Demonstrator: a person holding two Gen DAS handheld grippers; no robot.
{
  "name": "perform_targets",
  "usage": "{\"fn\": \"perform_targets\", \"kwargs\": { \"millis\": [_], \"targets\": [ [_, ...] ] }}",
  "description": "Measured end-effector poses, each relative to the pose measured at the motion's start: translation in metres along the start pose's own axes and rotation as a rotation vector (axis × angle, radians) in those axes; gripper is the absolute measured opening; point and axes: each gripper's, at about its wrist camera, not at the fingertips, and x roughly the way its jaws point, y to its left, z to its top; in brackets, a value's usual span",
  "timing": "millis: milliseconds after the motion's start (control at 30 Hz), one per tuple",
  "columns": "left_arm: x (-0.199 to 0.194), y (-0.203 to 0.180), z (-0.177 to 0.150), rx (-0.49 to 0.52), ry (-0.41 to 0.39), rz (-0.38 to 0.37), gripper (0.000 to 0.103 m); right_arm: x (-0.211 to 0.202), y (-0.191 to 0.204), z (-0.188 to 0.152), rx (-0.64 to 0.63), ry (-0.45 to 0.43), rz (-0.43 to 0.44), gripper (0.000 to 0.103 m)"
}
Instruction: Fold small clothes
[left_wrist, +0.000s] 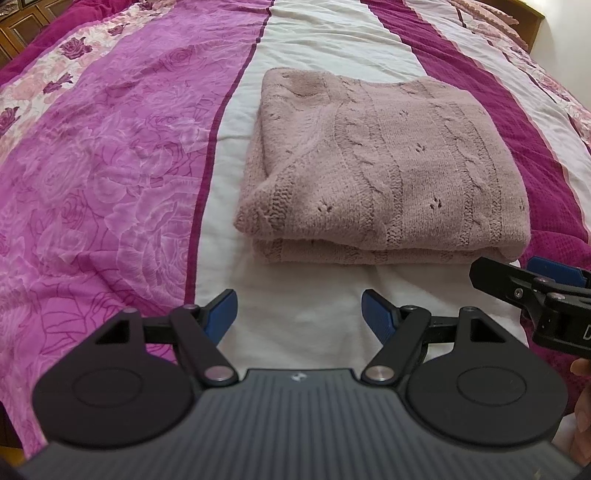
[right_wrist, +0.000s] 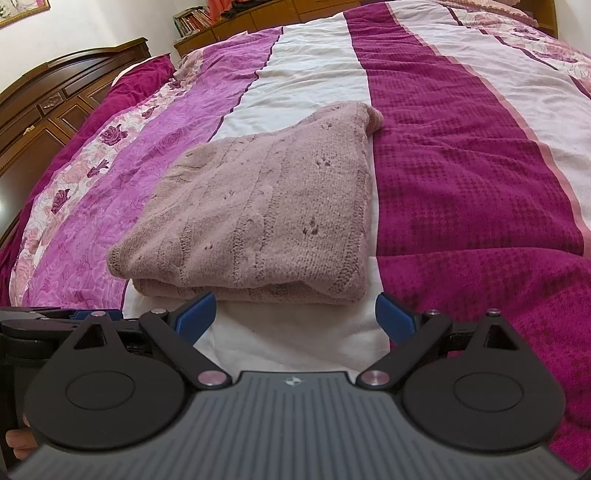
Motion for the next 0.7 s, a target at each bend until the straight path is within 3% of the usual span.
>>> {"fn": "perform_targets", "kwargs": {
  "millis": [700],
  "targets": [
    [0.0016, -0.0005, -0.0006, 0.001, 0.005, 0.002, 0.076, 0.0001, -0.0001, 0.0001, -0.002, 0.000, 0.000, 0.097]
  ]
}}
